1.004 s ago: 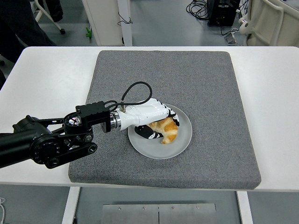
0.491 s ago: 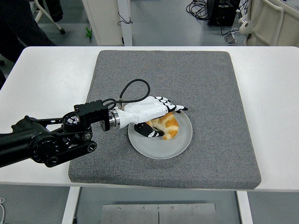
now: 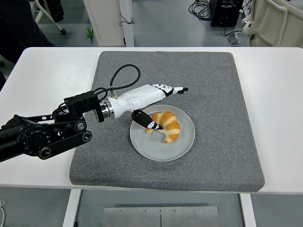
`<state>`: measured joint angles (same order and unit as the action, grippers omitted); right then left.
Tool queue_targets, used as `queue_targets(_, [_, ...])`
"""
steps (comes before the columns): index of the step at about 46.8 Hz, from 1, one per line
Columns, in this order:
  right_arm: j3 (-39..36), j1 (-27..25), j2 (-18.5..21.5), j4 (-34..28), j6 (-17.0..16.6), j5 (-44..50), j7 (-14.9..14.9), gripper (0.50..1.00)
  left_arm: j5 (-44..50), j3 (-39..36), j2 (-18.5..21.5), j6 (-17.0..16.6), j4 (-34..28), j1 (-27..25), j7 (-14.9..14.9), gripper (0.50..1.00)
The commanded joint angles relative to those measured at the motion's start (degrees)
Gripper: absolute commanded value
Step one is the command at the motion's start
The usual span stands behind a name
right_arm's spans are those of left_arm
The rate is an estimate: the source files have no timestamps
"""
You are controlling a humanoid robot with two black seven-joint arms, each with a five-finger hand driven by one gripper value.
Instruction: Place the bread on the plate
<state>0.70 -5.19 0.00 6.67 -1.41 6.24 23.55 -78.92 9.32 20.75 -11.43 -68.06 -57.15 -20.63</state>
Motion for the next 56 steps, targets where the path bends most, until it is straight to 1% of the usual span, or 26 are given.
queue_targets(1, [0.0, 0.0, 0.0, 0.0, 0.0, 0.0, 0.0, 1.000, 1.1, 0.5, 0.0, 0.0, 0.0, 0.0, -1.0, 0.965])
queue_targets(10, [0.0, 0.0, 0.0, 0.0, 0.0, 0.0, 0.0, 1.000, 3.9, 2.3, -0.3, 0.0, 0.0, 0.2, -1.1, 0.965])
queue_targets(18, [0.0, 0.0, 0.0, 0.0, 0.0, 0.0, 0.0, 1.000, 12.0, 5.1, -0.8, 0.0, 0.0, 0.2, -1.0, 0.968])
queue_targets(25, [0.0, 0.0, 0.0, 0.0, 0.0, 0.0, 0.0, 1.000, 17.1, 5.4, -0.8, 0.0, 0.6, 0.4, -0.5, 0.968])
queue_targets(37, [0.0, 0.0, 0.0, 0.0, 0.0, 0.0, 0.0, 1.000, 26.0, 6.1, -0.9, 0.0, 1.1, 0.6, -0.6, 0.968])
queue_targets(43, [0.0, 0.0, 0.0, 0.0, 0.0, 0.0, 0.0, 1.000, 29.3, 7.1, -0.9, 0.0, 2.2, 0.7, -0.7, 0.968])
queue_targets(48, [0.0, 0.0, 0.0, 0.0, 0.0, 0.0, 0.0, 1.000, 32.4, 9.4, -1.2, -0.2, 2.5, 0.9, -0.6, 0.968])
queue_targets(56, [0.0, 0.0, 0.0, -0.1, 0.0, 0.0, 0.0, 1.000, 37.2, 9.9, -1.2, -0.2, 6.6, -0.1, -0.5, 0.969])
